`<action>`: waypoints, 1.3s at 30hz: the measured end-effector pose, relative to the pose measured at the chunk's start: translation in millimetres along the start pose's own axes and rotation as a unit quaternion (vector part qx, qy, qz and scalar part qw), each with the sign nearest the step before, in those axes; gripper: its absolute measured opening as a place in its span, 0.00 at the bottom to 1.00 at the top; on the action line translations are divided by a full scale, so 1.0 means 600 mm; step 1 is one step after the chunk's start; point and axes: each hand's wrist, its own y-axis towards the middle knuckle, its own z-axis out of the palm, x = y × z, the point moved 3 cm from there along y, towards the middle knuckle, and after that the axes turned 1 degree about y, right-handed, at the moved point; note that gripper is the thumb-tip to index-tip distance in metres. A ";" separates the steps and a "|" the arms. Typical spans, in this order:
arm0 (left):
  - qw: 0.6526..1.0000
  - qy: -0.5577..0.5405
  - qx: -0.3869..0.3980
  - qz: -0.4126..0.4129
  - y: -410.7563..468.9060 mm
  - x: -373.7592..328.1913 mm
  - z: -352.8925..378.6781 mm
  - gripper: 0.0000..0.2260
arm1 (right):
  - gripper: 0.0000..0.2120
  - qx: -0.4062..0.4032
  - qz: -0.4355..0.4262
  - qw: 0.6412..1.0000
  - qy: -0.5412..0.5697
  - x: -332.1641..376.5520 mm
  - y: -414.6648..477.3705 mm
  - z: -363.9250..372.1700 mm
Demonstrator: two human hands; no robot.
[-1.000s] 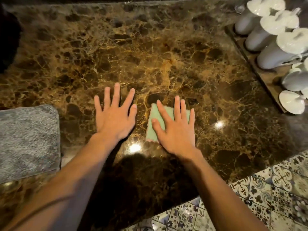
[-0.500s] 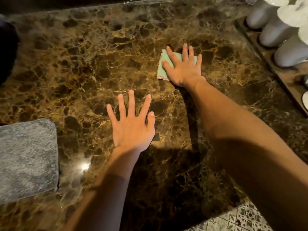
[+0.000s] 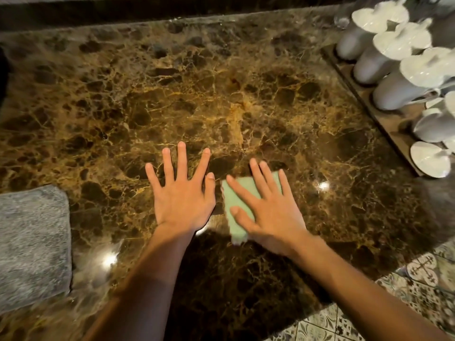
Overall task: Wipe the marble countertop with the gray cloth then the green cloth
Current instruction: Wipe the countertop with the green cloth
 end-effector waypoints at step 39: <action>1.000 -0.010 0.013 -0.011 0.003 -0.003 0.001 0.26 | 0.30 -0.017 0.082 0.996 0.008 -0.071 0.066 -0.019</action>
